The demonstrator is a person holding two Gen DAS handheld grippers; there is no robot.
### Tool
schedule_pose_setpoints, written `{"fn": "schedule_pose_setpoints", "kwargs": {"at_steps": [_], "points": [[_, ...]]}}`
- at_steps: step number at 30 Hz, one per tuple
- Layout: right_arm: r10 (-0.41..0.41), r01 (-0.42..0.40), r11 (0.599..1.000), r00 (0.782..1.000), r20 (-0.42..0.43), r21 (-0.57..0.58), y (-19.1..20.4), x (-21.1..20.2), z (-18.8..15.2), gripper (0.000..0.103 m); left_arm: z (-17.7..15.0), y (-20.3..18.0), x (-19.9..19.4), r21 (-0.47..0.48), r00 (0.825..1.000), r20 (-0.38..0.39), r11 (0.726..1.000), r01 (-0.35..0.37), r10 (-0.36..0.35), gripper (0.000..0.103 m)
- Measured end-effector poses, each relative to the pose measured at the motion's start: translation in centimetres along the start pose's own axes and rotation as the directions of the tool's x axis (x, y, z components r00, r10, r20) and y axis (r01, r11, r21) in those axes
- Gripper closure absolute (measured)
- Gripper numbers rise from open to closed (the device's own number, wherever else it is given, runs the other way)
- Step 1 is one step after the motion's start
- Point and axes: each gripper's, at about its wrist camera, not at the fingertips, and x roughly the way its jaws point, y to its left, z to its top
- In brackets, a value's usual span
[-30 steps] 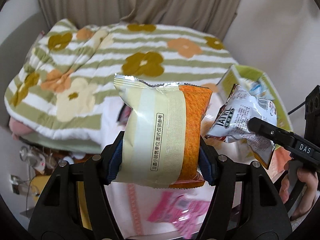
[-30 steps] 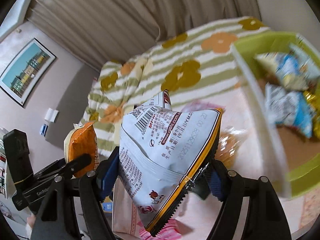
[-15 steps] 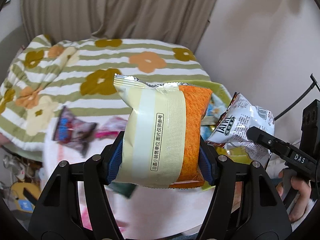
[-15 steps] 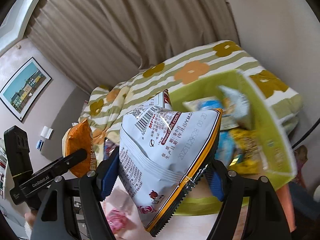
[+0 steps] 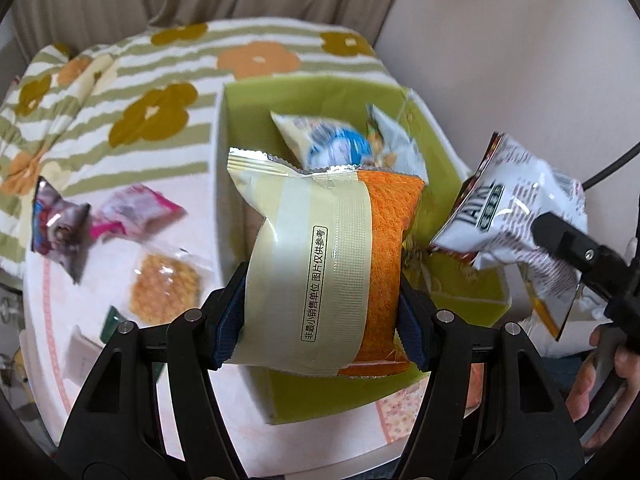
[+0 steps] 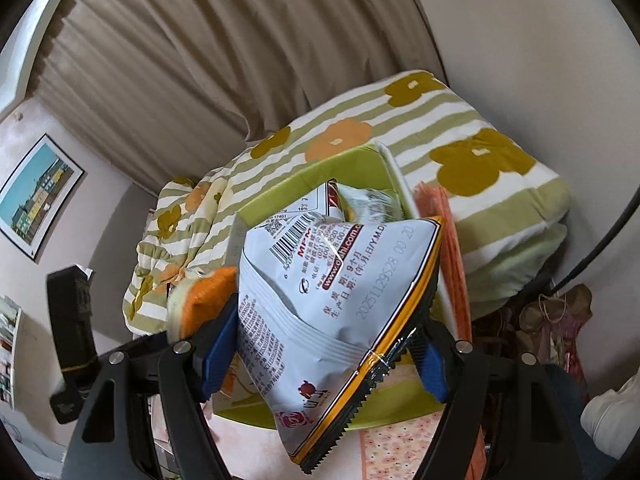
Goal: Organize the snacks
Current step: 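Carry both bags over the yellow box and open left tool to drop its bag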
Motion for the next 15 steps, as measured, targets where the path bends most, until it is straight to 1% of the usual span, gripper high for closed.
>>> {"fn": "schedule_pose_setpoints", "kwargs": {"at_steps": [2, 5, 6, 7, 9, 11, 15], "points": [[-0.002, 0.002, 1.0, 1.0, -0.001, 0.02, -0.7, 0.0, -0.1, 0.031, -0.1, -0.3, 1.0, 0.007, 1.0, -0.03, 1.0, -0.01, 0.01, 0.041], [-0.007, 0.007, 0.999, 1.0, 0.001, 0.047, -1.5, 0.1, 0.0, 0.031, 0.2, -0.2, 2.4, 0.022, 0.997, -0.071, 0.999, -0.038, 0.039, 0.035], [-0.01, 0.009, 0.999, 1.0, 0.002, 0.052, -1.6, 0.1, 0.0, 0.031, 0.2, -0.2, 2.7, 0.02, 0.996, -0.08, 0.999, -0.032, 0.033, 0.027], [-0.013, 0.012, 0.998, 1.0, 0.002, 0.056, -1.7, 0.1, 0.0, 0.031, 0.2, -0.2, 2.8, 0.018, 0.996, -0.083, 1.0, -0.018, 0.02, 0.016], [-0.02, 0.019, 0.998, 1.0, 0.003, 0.058, -1.9, 0.1, 0.1, 0.031, 0.1, -0.2, 2.5, 0.024, 0.997, -0.071, 0.999, -0.021, 0.023, 0.007], [-0.025, 0.025, 0.998, 1.0, 0.006, 0.063, -2.0, 0.0, 0.1, 0.031, 0.1, -0.2, 1.9, 0.045, 0.997, -0.057, 0.998, -0.048, 0.05, 0.007], [-0.025, 0.024, 0.998, 1.0, 0.013, 0.064, -1.6, 0.0, -0.1, 0.031, -0.3, 0.7, 0.2, 0.059, 0.997, -0.027, 0.996, -0.067, 0.069, 0.007]]}}
